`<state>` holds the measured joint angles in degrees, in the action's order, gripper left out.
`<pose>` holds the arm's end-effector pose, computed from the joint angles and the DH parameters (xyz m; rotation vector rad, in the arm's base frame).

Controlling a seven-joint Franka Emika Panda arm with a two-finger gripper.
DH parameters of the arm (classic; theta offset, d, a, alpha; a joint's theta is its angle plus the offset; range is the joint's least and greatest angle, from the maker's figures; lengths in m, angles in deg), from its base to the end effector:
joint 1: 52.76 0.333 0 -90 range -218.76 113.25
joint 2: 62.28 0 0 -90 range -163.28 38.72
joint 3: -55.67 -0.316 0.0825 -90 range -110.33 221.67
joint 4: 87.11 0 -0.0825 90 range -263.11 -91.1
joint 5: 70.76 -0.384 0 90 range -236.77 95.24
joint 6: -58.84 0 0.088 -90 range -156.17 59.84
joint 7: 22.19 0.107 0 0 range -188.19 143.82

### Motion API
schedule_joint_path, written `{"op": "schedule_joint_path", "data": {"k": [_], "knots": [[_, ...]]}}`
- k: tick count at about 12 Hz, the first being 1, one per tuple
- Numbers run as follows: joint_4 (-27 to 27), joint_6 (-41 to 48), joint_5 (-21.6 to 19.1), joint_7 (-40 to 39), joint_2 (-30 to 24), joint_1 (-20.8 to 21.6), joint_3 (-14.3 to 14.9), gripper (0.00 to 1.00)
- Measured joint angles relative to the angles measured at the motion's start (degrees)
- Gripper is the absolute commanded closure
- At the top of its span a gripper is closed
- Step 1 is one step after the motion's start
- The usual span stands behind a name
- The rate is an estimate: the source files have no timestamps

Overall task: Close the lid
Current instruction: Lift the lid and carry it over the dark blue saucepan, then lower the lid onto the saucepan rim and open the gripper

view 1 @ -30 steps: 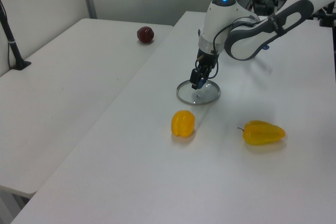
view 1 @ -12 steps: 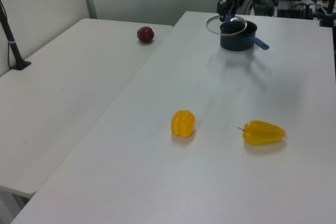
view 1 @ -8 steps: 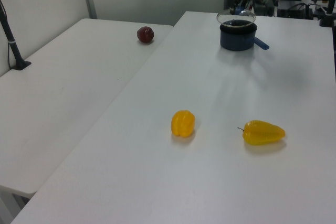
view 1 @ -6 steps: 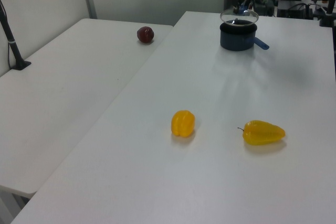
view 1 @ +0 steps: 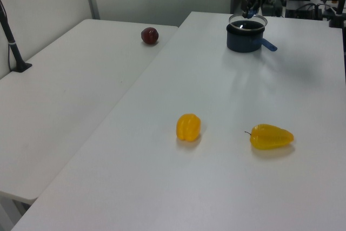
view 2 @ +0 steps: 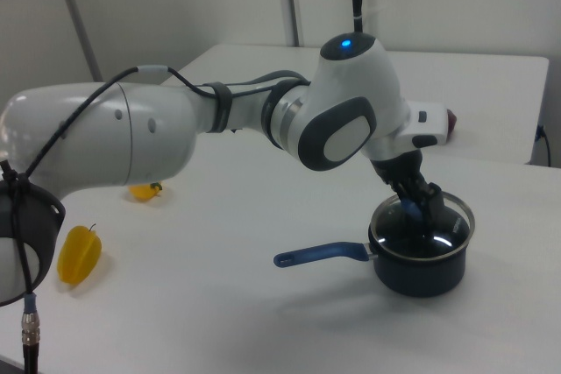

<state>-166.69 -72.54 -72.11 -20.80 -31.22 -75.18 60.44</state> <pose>0.6663 -0.3269 0.4351 2.9049 -0.7284 0.5302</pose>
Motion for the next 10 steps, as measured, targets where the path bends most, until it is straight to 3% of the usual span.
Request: {"op": "schedule_joint_path", "data": {"k": [7,8,9,10], "knots": [[0.0,-0.2,0.0,-0.1,1.3,0.3,-0.6,0.58],[0.0,-0.2,0.0,-0.1,1.3,0.3,-0.7,0.52],[0.0,-0.2,0.0,-0.1,1.3,0.3,-0.7,0.28],[0.0,-0.2,0.0,-0.1,1.3,0.3,-0.7,0.20]]}}
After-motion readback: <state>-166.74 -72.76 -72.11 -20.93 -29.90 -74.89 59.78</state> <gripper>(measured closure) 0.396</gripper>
